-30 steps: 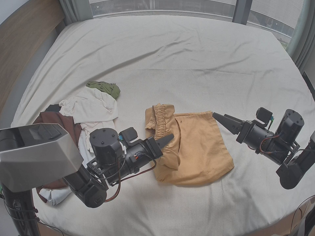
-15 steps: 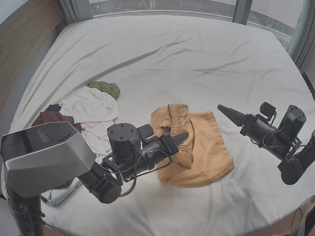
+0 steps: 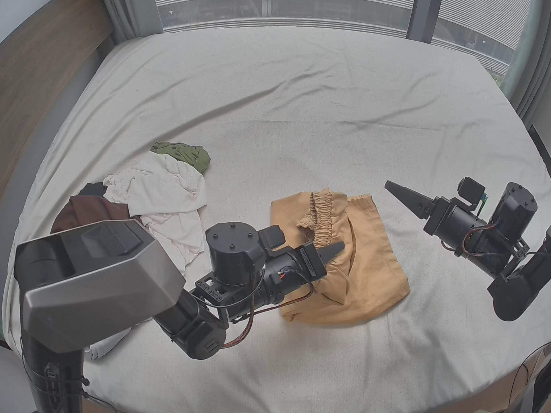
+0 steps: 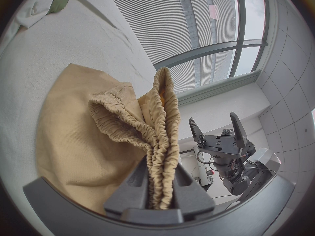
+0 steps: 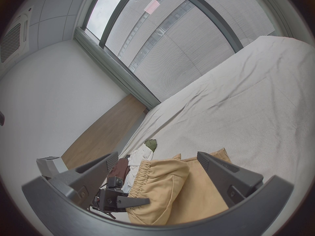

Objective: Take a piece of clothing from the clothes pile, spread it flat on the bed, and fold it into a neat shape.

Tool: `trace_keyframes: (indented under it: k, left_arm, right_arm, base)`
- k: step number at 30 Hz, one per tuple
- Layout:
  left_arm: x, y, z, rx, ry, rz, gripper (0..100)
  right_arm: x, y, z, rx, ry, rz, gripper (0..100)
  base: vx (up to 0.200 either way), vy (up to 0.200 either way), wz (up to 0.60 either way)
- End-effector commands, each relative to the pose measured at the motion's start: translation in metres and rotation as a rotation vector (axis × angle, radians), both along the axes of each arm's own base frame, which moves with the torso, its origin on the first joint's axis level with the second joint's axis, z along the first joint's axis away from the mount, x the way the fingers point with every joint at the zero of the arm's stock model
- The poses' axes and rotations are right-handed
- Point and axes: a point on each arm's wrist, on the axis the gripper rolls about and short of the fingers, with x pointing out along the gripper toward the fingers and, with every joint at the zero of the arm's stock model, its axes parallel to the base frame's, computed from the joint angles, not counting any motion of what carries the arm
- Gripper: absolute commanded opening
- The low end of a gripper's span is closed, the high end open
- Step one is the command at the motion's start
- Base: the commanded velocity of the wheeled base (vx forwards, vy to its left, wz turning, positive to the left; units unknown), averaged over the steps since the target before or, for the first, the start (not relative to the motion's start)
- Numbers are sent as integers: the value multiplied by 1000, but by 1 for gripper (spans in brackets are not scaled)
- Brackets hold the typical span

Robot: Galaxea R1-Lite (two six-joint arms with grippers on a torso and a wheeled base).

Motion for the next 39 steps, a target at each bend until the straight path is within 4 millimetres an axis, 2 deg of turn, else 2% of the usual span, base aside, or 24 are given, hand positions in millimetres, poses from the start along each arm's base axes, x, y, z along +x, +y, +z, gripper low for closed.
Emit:
trace_keyframes:
  k: [1, 8, 12, 15, 16, 17, 18, 25, 26, 27, 29, 30, 34, 39]
  left_arm:
    - [1, -1, -2, 2, 0, 1, 100]
    - [1, -1, 1, 7, -29, 15, 100]
    - [0, 6, -1, 32, -35, 48, 100]
    - [-1, 18, 3, 58, -58, 78, 100]
    - [-1, 31, 8, 76, -81, 104, 100]
    - [-1, 31, 8, 76, -81, 104, 100]
    - [-5, 47, 17, 95, -106, 131, 100]
    - [-28, 105, 54, 117, -169, 222, 100]
    - [-28, 105, 54, 117, -169, 222, 100]
    - [-34, 117, 55, 133, -174, 238, 100]
    - [-34, 118, 55, 135, -174, 239, 100]
    - [-40, 129, 52, 160, -186, 246, 100]
    - [-44, 138, 46, 183, -223, 243, 100]
    - [-48, 152, 42, 226, -250, 269, 100]
  right_arm:
    - [0, 0, 0, -1, 2, 2, 100]
    - [2, -4, -2, -2, 6, -10, 100]
    - [2, -4, -4, -5, 16, -12, 100]
    - [2, -3, -8, -8, 28, -10, 100]
    - [3, -2, -10, -12, 36, -9, 100]
    - [3, -2, -10, -12, 36, -9, 100]
    - [1, -1, -13, -15, 49, -6, 100]
    - [-3, 3, -19, -29, 69, 10, 100]
    - [-3, 3, -19, -29, 69, 10, 100]
    - [-3, 4, -19, -33, 68, 16, 100]
    - [-3, 4, -19, -34, 69, 16, 100]
    - [-5, 8, -18, -40, 64, 31, 100]
    - [-8, 13, -20, -50, 59, 109, 100]
    - [-7, 13, -21, -54, 61, 111, 100]
  base:
    - [0, 0, 0]
    - [0, 0, 0]
    - [0, 0, 0]
    - [0, 0, 0]
    - [0, 0, 0]
    - [0, 0, 0]
    - [0, 0, 0]
    - [0, 0, 0]
    - [0, 0, 0]
    - [0, 0, 0]
    - [0, 0, 0]
    - [0, 0, 0]
    - [0, 0, 0]
    - [0, 0, 0]
